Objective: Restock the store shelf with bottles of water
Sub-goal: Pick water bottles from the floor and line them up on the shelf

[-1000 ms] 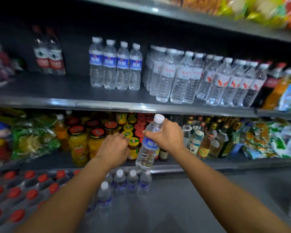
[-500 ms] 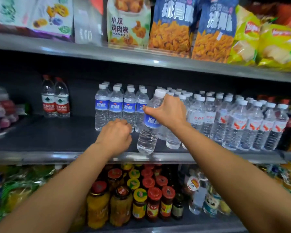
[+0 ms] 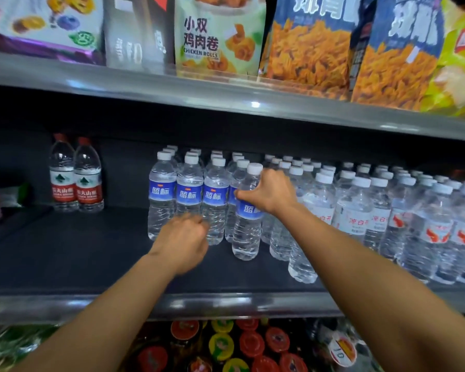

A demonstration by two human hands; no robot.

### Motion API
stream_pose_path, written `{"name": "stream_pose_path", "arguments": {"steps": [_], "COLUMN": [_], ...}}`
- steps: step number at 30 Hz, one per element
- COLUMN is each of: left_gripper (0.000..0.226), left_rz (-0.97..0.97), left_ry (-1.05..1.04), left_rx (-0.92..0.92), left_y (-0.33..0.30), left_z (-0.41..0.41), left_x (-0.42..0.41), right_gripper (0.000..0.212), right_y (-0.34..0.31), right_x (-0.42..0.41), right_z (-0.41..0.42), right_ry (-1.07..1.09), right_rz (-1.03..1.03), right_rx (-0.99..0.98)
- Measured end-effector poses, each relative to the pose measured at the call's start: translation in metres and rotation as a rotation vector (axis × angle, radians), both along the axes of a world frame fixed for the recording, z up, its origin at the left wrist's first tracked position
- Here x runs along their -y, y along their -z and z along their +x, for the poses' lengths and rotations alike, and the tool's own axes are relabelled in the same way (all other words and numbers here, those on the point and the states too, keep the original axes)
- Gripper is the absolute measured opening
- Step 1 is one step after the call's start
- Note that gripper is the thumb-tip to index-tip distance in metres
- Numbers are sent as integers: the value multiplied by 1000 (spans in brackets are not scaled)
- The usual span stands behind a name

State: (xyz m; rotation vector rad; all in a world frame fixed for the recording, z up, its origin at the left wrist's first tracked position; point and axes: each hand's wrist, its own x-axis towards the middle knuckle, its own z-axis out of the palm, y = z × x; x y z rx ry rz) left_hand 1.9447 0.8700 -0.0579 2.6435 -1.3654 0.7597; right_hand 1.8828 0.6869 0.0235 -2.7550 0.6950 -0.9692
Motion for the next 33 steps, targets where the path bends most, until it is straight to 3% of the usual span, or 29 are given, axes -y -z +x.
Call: {"name": "stream_pose_path", "arguments": {"steps": [12, 24, 33], "left_gripper": [30, 28, 28], "left_rz": [1, 2, -27], "left_ry": [19, 15, 28], "left_rx": [-51, -53, -7], "left_y": [22, 10, -4], "left_z": [13, -22, -85], "left_x": [5, -9, -39], "right_gripper": [54, 80, 54], "right_y": [4, 10, 55], "right_x": [16, 17, -48], "right_z": [23, -3, -94], "right_ry": [-65, -118, -222], "right_rz": [92, 169, -62], "right_rx": [-75, -126, -149]}}
